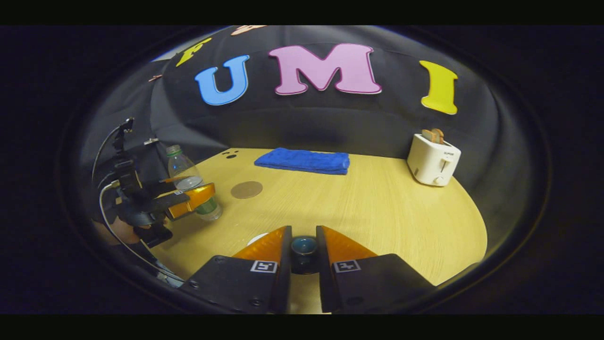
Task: Open the teacup lid with one hand, grasp the water bottle and pour water into the teacup with the other hand; after pouring, place the water bottle on the coaster and then close the teacup lid.
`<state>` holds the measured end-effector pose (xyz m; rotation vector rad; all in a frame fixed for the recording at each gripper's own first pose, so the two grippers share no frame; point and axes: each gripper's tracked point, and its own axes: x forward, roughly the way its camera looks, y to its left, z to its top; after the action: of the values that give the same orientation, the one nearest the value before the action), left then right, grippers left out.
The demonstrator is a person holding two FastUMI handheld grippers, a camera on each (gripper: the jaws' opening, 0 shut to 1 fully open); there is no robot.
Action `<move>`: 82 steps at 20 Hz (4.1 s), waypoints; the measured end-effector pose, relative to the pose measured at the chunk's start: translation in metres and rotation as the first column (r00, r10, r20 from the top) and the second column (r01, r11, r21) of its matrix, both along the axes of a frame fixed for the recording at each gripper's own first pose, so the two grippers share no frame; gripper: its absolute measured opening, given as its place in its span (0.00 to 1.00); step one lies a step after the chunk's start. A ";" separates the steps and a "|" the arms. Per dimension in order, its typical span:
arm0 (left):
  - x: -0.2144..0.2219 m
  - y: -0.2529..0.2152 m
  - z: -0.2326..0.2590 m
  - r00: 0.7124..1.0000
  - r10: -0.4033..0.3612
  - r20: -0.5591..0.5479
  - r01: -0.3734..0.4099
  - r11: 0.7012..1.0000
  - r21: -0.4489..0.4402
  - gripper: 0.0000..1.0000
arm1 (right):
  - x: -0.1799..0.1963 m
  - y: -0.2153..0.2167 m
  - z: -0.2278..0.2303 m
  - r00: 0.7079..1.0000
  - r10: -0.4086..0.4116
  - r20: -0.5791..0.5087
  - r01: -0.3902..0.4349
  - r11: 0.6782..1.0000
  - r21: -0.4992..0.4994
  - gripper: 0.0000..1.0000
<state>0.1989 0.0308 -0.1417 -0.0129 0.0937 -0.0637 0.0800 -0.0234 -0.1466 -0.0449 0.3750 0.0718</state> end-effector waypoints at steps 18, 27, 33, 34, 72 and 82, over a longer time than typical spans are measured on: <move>-0.001 -0.030 0.021 0.996 -0.093 0.008 0.065 0.754 0.654 0.72 | -0.032 -0.046 -0.032 0.995 -0.091 0.033 0.090 0.996 0.023 0.28; -0.018 -0.112 -0.012 0.933 -0.345 -0.100 0.212 0.304 0.929 0.72 | -0.056 -0.074 -0.054 0.985 -0.174 0.016 0.173 0.984 0.040 0.27; -0.007 -0.114 -0.015 0.929 -0.349 -0.122 0.185 0.156 0.970 0.67 | -0.067 -0.073 -0.063 0.983 -0.182 0.011 0.182 0.982 0.049 0.28; -0.006 -0.113 -0.015 0.930 -0.346 -0.124 0.178 0.128 0.976 0.72 | -0.067 -0.072 -0.065 0.983 -0.182 0.007 0.181 0.982 0.052 0.28; 0.021 -0.107 -0.021 0.915 -0.291 -0.281 0.141 -0.420 0.897 0.73 | -0.100 -0.047 -0.062 0.985 -0.170 -0.016 0.171 0.984 0.055 0.28; 0.024 -0.118 0.000 0.906 -0.331 -0.265 0.040 -0.554 0.831 0.73 | -0.093 -0.046 -0.052 0.991 -0.133 -0.005 0.134 0.990 0.052 0.28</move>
<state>0.2230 -0.0875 -0.1413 2.1259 -0.0841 -0.4291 -0.0134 -0.0691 -0.1987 0.0320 0.3766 -0.0507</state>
